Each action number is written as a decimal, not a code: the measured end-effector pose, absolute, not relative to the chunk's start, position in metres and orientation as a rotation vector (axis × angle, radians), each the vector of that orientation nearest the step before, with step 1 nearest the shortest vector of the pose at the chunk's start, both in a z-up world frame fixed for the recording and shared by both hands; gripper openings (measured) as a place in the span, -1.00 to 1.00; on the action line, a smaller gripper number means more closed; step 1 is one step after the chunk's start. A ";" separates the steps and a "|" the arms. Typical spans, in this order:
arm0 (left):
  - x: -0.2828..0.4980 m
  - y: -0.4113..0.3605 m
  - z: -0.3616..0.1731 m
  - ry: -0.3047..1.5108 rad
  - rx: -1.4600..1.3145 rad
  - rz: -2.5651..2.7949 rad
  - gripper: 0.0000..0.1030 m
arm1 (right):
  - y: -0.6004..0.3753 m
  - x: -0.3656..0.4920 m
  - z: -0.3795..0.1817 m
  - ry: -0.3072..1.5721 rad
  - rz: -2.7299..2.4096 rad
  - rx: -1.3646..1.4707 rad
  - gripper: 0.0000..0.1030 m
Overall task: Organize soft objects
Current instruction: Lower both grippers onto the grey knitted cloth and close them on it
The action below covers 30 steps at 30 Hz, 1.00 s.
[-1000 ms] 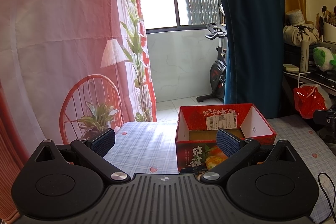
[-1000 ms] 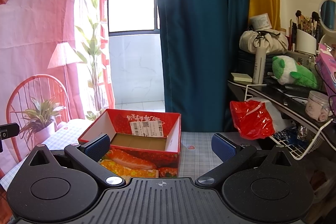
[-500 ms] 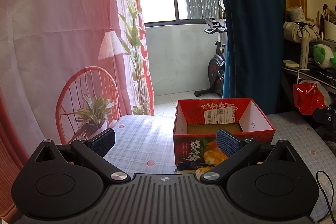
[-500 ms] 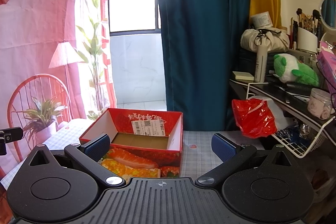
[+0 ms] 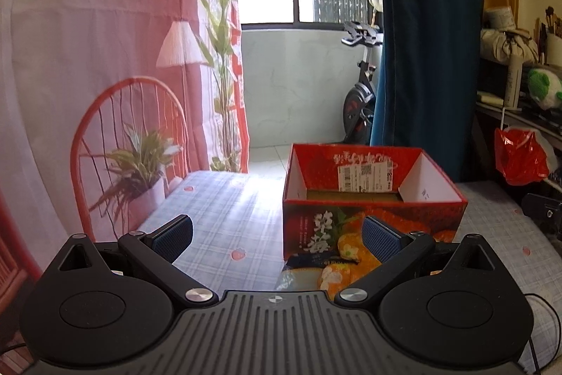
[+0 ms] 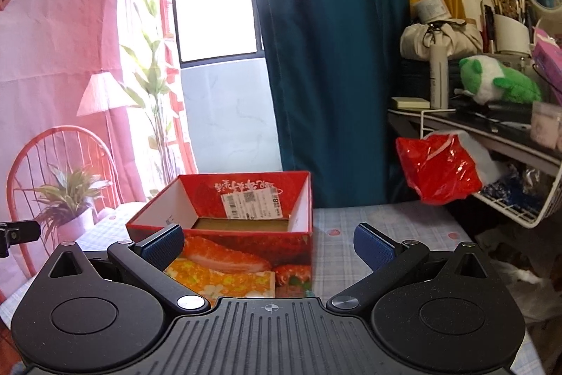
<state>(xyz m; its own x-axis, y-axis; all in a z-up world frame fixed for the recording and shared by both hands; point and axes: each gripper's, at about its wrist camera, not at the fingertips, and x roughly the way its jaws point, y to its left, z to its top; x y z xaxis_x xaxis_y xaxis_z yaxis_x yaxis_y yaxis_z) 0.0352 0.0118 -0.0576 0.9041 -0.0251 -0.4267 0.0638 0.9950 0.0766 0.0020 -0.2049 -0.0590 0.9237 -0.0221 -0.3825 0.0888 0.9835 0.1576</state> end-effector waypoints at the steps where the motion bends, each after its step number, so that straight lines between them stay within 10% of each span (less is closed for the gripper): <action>1: 0.037 0.011 -0.065 0.454 0.106 -0.061 1.00 | -0.205 0.003 -0.066 0.403 -0.051 0.180 0.99; 30: 0.051 -0.005 -0.181 0.761 0.126 -0.303 0.91 | -0.198 0.015 -0.162 0.685 0.018 0.180 0.76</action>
<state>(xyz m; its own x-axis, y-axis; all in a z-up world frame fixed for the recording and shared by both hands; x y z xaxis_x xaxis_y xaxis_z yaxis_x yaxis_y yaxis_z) 0.0513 -0.0045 -0.1807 0.6834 -0.2242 -0.6948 0.3150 0.9491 0.0036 0.0154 -0.1976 -0.1618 0.7748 0.0758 -0.6276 0.0426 0.9843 0.1714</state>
